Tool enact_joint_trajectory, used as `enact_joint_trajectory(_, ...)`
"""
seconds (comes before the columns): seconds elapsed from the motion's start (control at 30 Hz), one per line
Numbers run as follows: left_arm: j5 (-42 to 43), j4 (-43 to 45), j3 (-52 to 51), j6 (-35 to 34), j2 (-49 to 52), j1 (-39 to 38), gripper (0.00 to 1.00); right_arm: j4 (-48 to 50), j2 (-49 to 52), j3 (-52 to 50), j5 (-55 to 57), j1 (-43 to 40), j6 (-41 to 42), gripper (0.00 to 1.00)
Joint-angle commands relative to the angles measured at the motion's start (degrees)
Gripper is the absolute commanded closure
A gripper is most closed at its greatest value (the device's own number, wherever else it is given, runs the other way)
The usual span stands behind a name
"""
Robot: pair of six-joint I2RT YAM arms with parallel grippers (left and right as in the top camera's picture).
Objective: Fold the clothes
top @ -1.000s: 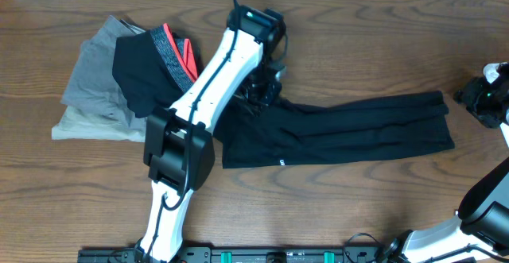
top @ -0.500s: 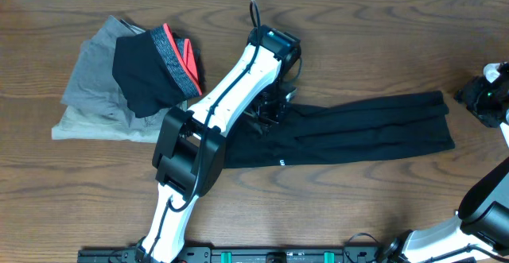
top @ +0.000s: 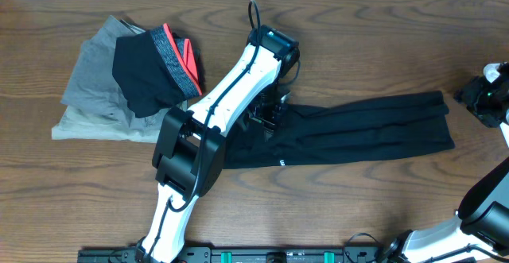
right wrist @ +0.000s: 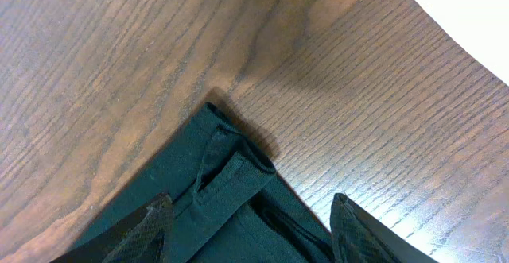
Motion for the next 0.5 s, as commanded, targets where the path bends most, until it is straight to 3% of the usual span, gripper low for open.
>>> enact_joint_trajectory(0.0, -5.0, 2.7, 0.0, 0.1, 0.1, 0.9, 0.37, 0.2, -0.7, 0.0, -0.1, -0.2, 0.6, 0.36)
enact_joint_trajectory(0.13, -5.2, 10.7, -0.4, 0.1, 0.1, 2.0, 0.37, 1.1, -0.2, 0.0, -0.3, 0.0, -3.4, 0.27)
enact_joint_trajectory(0.3, -5.2, 17.2, -2.9, -0.9, 0.1, 3.1, 0.57, 1.5, 2.8, 0.0, -2.1, 0.1, -13.9, 0.22)
enact_joint_trajectory(0.47, -5.2, 17.0, -3.7, -1.2, 0.1, 4.0, 0.62, 1.6, 7.9, 0.0, -6.1, 0.0, -19.4, 0.22)
